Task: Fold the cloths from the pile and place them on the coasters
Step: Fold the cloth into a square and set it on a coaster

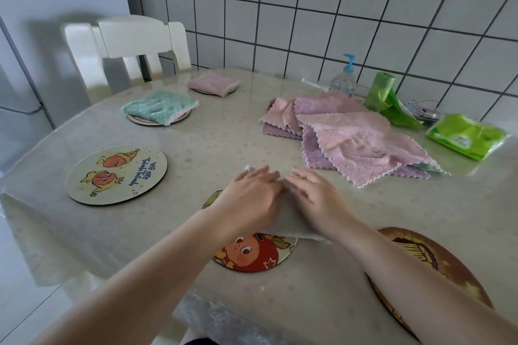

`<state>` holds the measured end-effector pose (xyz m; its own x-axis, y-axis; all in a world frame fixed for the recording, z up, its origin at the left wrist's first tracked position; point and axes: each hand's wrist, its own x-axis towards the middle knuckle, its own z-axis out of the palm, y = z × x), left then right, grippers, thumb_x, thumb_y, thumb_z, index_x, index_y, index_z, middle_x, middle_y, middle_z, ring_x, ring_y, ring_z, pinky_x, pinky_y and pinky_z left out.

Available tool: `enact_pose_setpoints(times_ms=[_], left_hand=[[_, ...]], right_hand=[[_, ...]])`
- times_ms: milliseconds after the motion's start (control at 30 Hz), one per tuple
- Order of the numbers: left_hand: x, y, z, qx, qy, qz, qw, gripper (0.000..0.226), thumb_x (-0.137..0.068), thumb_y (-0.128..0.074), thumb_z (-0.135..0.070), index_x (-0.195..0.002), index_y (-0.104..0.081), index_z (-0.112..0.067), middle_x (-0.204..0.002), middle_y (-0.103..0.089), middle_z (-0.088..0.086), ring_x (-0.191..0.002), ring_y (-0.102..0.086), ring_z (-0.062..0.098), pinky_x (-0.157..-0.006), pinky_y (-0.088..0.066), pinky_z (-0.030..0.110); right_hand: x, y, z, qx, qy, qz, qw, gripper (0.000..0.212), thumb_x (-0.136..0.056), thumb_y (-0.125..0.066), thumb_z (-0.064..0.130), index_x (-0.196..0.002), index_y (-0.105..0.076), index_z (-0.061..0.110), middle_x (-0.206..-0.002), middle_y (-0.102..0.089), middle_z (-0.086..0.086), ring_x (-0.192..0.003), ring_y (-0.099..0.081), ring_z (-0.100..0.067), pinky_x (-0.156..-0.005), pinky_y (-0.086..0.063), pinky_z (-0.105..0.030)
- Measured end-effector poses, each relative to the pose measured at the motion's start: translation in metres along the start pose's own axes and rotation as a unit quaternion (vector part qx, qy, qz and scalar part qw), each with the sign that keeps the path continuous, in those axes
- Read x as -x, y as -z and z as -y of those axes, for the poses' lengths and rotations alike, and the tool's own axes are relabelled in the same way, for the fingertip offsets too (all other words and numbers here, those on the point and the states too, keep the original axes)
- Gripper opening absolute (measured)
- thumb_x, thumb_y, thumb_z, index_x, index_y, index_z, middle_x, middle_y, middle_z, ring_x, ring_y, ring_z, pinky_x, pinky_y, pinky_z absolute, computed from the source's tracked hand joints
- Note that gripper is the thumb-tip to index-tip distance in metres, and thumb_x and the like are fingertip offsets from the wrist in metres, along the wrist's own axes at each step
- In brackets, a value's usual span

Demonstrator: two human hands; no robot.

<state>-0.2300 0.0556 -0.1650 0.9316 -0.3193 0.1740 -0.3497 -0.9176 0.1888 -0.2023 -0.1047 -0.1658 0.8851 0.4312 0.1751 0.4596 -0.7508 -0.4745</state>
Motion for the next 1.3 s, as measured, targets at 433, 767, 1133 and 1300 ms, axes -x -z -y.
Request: enact_pose_setpoints(times_ms=[433,767,1133,1300], left_hand=[[0.02,-0.009,0.018,0.0,0.118,0.097,0.988,0.072,-0.091,-0.019,-0.06,-0.149,0.001,-0.022,-0.157,0.008,-0.006,-0.143,0.011,0.01,-0.117,0.005,0.044],[0.047,0.002,0.029,0.048,0.134,0.021,0.99,0.052,-0.096,-0.026,-0.047,-0.146,-0.02,-0.032,-0.153,-0.024,-0.011,-0.144,-0.008,0.012,-0.117,-0.003,0.047],[0.04,-0.007,0.022,0.189,0.079,-0.098,0.974,0.046,-0.093,-0.044,-0.017,-0.139,-0.04,-0.023,-0.142,-0.036,-0.008,-0.13,-0.034,0.012,-0.113,-0.024,0.04],[0.045,0.006,0.041,0.265,0.1,-0.142,0.949,0.051,-0.089,-0.045,-0.002,-0.137,-0.044,-0.019,-0.136,-0.036,-0.012,-0.1,-0.037,-0.011,-0.084,-0.025,-0.006]], right_hand=[[0.021,-0.003,-0.015,0.159,-0.089,0.126,0.975,0.072,-0.087,-0.016,0.067,-0.148,0.001,0.031,-0.156,0.011,0.011,-0.143,0.012,-0.007,-0.115,0.005,-0.051],[0.045,0.018,-0.031,0.152,-0.053,0.037,0.986,0.057,-0.09,-0.032,0.057,-0.142,-0.027,0.032,-0.145,-0.034,0.01,-0.137,-0.024,-0.011,-0.115,-0.014,-0.044],[0.041,0.015,-0.015,-0.107,-0.078,-0.027,0.991,0.04,-0.091,-0.055,0.02,-0.131,-0.05,0.026,-0.119,-0.047,0.01,-0.108,-0.045,0.0,-0.076,-0.03,0.008],[0.033,0.013,0.012,-0.165,-0.066,-0.045,0.983,0.037,-0.088,-0.059,0.021,-0.122,-0.055,0.036,-0.121,-0.052,0.013,-0.099,-0.055,-0.001,-0.088,-0.04,-0.012]])
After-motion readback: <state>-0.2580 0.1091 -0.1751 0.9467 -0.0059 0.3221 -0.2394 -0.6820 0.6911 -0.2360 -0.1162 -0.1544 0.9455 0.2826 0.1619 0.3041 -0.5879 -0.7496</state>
